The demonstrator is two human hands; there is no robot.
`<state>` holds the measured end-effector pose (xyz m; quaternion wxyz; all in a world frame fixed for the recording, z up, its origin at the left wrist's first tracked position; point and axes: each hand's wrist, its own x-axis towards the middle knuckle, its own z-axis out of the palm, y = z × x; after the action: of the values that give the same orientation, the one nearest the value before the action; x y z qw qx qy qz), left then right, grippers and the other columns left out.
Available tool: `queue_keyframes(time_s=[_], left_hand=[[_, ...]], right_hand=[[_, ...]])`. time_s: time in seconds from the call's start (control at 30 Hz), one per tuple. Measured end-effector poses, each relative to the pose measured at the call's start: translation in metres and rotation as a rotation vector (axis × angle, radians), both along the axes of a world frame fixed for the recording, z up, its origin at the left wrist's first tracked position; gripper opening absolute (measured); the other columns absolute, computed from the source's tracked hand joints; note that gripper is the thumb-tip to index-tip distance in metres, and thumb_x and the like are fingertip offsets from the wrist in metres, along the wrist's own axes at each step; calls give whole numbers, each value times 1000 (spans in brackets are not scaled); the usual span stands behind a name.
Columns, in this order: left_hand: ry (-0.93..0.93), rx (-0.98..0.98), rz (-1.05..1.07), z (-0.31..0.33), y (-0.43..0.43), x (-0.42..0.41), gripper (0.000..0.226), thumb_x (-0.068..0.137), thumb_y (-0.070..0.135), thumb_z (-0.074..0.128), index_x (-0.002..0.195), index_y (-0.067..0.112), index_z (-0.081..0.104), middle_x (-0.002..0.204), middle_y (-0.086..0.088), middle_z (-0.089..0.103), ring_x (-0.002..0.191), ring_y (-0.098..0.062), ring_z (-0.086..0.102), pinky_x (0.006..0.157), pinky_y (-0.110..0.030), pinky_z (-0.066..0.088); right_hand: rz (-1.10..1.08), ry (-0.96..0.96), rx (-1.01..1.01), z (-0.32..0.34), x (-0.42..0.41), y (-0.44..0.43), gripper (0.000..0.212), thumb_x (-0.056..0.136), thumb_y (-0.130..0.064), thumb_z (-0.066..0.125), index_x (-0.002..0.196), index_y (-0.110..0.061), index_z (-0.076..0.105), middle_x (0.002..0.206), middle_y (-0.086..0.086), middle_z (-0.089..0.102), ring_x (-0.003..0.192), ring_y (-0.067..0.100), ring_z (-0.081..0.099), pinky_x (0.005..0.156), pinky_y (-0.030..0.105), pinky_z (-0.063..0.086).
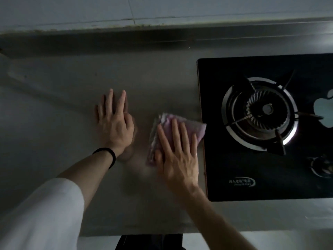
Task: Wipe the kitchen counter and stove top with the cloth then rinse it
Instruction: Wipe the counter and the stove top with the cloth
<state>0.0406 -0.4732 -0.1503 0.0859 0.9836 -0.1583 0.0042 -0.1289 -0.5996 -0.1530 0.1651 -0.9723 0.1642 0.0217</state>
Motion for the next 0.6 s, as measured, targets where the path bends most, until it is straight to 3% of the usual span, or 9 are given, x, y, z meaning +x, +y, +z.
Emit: queue_keyframes(time_s=[0.2, 0.47, 0.6], left_hand=[[-5, 16, 8, 0, 0, -2, 71, 90, 28, 36, 161, 28, 34, 171, -10, 26, 153, -40, 29, 126, -55, 21], [-8, 12, -2, 0, -1, -2, 69, 93, 26, 40, 161, 27, 32, 171, -10, 25, 155, -40, 26, 127, -55, 18], [-12, 7, -3, -3, 0, -1, 69, 94, 20, 48, 161, 26, 32, 171, -11, 25, 153, -41, 28, 126, -55, 19]], right_hand=[[95, -62, 30, -3, -111, 81, 69, 96, -52, 52, 160, -34, 36, 171, 5, 26, 158, 26, 24, 128, 49, 16], [180, -59, -50, 5, -171, 18, 71, 87, -50, 60, 156, -38, 44, 166, 2, 37, 153, 20, 36, 119, 42, 34], [184, -20, -40, 4, -178, 12, 73, 86, -48, 59, 156, -37, 43, 166, 3, 37, 153, 17, 35, 118, 42, 34]])
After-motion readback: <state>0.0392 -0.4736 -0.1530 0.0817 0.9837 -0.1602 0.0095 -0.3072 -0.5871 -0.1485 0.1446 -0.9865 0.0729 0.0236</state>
